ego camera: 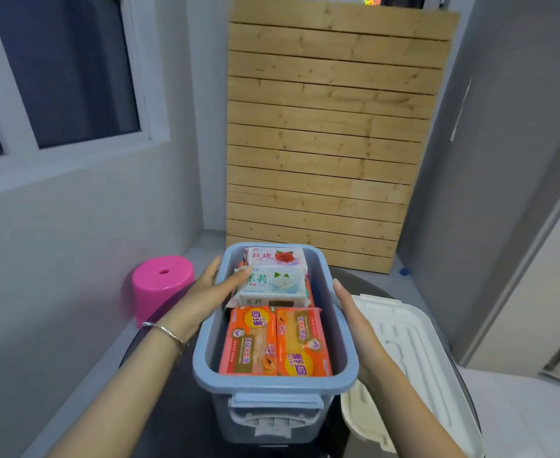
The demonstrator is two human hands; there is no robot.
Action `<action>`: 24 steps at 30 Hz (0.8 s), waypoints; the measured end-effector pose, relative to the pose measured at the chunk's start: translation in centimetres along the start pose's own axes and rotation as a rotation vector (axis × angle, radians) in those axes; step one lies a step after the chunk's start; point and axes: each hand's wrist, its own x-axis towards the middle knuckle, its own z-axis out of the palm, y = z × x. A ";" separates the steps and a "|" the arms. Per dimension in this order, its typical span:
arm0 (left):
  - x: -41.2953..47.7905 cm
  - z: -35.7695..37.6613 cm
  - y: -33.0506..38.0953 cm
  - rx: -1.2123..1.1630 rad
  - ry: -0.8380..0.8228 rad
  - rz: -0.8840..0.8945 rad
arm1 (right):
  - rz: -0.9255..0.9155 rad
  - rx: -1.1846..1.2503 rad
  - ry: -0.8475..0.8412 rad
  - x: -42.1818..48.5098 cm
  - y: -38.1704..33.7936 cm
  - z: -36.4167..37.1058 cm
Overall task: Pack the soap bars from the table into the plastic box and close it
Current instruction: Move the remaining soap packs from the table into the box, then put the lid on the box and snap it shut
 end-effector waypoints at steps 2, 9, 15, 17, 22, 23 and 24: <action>-0.8 0.6 0.2 0.216 0.084 0.063 | -0.079 -0.160 0.042 -1.2 0.4 -0.7; -3.8 4.7 2.2 0.604 -0.082 0.373 | -0.187 -0.666 0.063 -6.4 2.9 -7.1; -3.8 10.1 2.6 0.921 -0.336 0.520 | -0.150 -0.951 0.029 -9.1 7.4 -10.7; -3.4 10.5 2.0 0.975 -0.359 0.515 | -0.191 -1.018 0.021 -9.1 7.9 -11.0; -3.0 11.0 0.7 1.013 -0.317 0.569 | -0.271 -1.313 -0.012 -8.9 9.5 -10.9; -3.0 11.0 0.7 1.014 -0.317 0.569 | -0.292 -1.375 -0.024 -8.8 9.7 -10.8; -3.0 11.0 0.6 1.011 -0.317 0.566 | -0.309 -1.422 -0.029 -8.7 9.9 -10.6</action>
